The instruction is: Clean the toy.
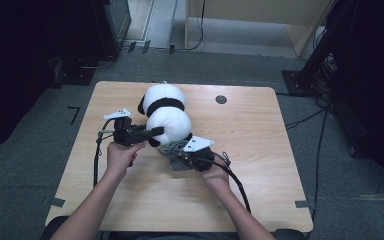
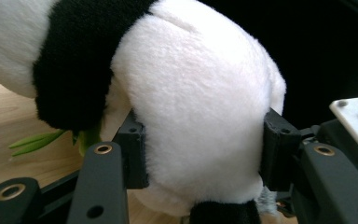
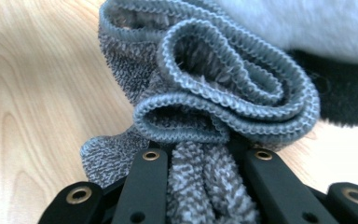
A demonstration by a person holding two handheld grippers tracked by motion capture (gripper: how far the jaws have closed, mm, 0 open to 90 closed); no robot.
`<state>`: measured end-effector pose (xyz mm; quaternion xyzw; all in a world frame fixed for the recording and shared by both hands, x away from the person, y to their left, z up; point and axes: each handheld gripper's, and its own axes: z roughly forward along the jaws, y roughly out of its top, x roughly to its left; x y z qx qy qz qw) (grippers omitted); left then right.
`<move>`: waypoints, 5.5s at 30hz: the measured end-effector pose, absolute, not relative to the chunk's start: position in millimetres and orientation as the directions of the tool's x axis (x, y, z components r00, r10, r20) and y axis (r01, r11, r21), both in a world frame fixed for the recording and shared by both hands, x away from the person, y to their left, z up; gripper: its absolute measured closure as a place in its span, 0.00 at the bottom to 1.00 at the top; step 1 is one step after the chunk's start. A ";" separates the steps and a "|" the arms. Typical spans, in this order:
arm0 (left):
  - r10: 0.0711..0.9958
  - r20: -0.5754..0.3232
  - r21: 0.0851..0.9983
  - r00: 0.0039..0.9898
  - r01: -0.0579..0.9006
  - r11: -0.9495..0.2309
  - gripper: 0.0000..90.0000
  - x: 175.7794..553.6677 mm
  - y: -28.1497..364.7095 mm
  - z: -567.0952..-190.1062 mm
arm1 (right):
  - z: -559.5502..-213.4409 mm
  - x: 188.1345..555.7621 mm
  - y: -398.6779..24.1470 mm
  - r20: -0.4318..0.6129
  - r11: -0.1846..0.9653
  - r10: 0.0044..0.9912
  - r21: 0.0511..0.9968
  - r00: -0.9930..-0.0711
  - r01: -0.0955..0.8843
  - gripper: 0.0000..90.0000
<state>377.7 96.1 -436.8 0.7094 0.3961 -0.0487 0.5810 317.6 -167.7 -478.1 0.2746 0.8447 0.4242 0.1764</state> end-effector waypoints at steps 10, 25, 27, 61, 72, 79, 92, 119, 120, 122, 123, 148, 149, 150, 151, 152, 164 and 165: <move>0.466 -0.512 0.795 0.721 0.604 -0.061 0.52 374.9 92.3 -435.5 | -487.3 338.7 -200.0 0.029 0.398 0.728 0.795 -0.685 0.457 0.86; 0.490 -0.493 0.780 0.718 0.615 -0.116 0.51 378.4 90.7 -445.2 | -439.2 340.8 -257.4 0.096 0.182 0.830 0.884 -0.549 0.430 0.86; 0.489 -0.490 0.781 0.721 0.612 -0.120 0.51 378.1 89.2 -445.7 | -425.7 335.8 -258.0 0.095 0.165 0.824 0.903 -0.559 0.397 0.86; 0.509 -0.513 0.784 0.691 0.619 -0.051 0.53 376.1 90.5 -444.4 | -433.4 301.7 -162.4 0.092 0.313 0.577 0.893 -0.812 0.323 0.86; 0.518 -0.525 0.781 0.675 0.624 -0.021 0.53 378.4 96.3 -443.7 | -455.6 303.4 -153.7 0.062 0.382 0.560 0.865 -0.826 0.325 0.86; 0.490 -0.560 0.778 0.668 0.628 0.033 0.54 380.0 103.5 -441.5 | -467.1 306.7 -154.7 0.002 0.455 0.577 0.830 -0.817 0.324 0.86; 0.457 -0.577 0.770 0.677 0.637 0.027 0.53 380.7 106.4 -439.5 | -481.7 328.5 -190.0 0.043 0.386 0.705 0.814 -0.708 0.434 0.86; 0.490 -0.558 0.781 0.669 0.624 0.038 0.53 393.6 124.5 -436.5 | -443.7 342.8 -303.6 0.229 0.099 0.839 0.828 -0.494 0.552 0.86; 0.499 -0.542 0.789 0.677 0.613 0.025 0.53 394.3 125.0 -435.5 | -444.5 343.1 -308.0 0.236 0.093 0.842 0.822 -0.485 0.562 0.85; 0.506 -0.531 0.794 0.679 0.607 0.019 0.53 395.8 125.9 -434.7 | -446.8 343.4 -317.1 0.252 0.077 0.848 0.812 -0.467 0.579 0.85; 0.505 -0.531 0.795 0.681 0.606 0.018 0.53 396.8 126.6 -434.7 | -447.7 343.4 -320.7 0.256 0.073 0.852 0.806 -0.456 0.588 0.85; 0.551 -0.488 0.809 0.677 0.588 -0.006 0.53 416.1 164.9 -444.1 | -484.6 352.2 -398.7 0.221 0.060 0.924 0.720 -0.311 0.692 0.84; 0.551 -0.491 0.809 0.675 0.588 0.000 0.53 416.8 166.3 -444.7 | -486.2 351.9 -402.1 0.230 0.050 0.925 0.718 -0.304 0.695 0.84; 0.554 -0.491 0.808 0.672 0.589 0.002 0.53 417.6 168.1 -445.3 | -487.1 352.0 -403.6 0.230 0.045 0.926 0.719 -0.298 0.694 0.84; 0.557 -0.488 0.809 0.671 0.587 0.002 0.53 418.6 169.7 -446.1 | -488.0 352.2 -405.5 0.232 0.038 0.928 0.719 -0.291 0.694 0.84; 0.562 -0.488 0.809 0.667 0.588 0.005 0.53 419.5 171.4 -447.0 | -489.1 352.6 -407.0 0.231 0.034 0.930 0.718 -0.285 0.695 0.83; 0.605 -0.492 0.809 0.626 0.586 0.051 0.53 434.2 199.3 -457.1 | -502.3 356.1 -415.4 0.215 0.028 0.944 0.705 -0.251 0.709 0.78; 0.610 -0.491 0.810 0.623 0.584 0.056 0.53 435.2 202.3 -458.3 | -503.1 356.4 -414.9 0.211 0.033 0.944 0.704 -0.254 0.710 0.78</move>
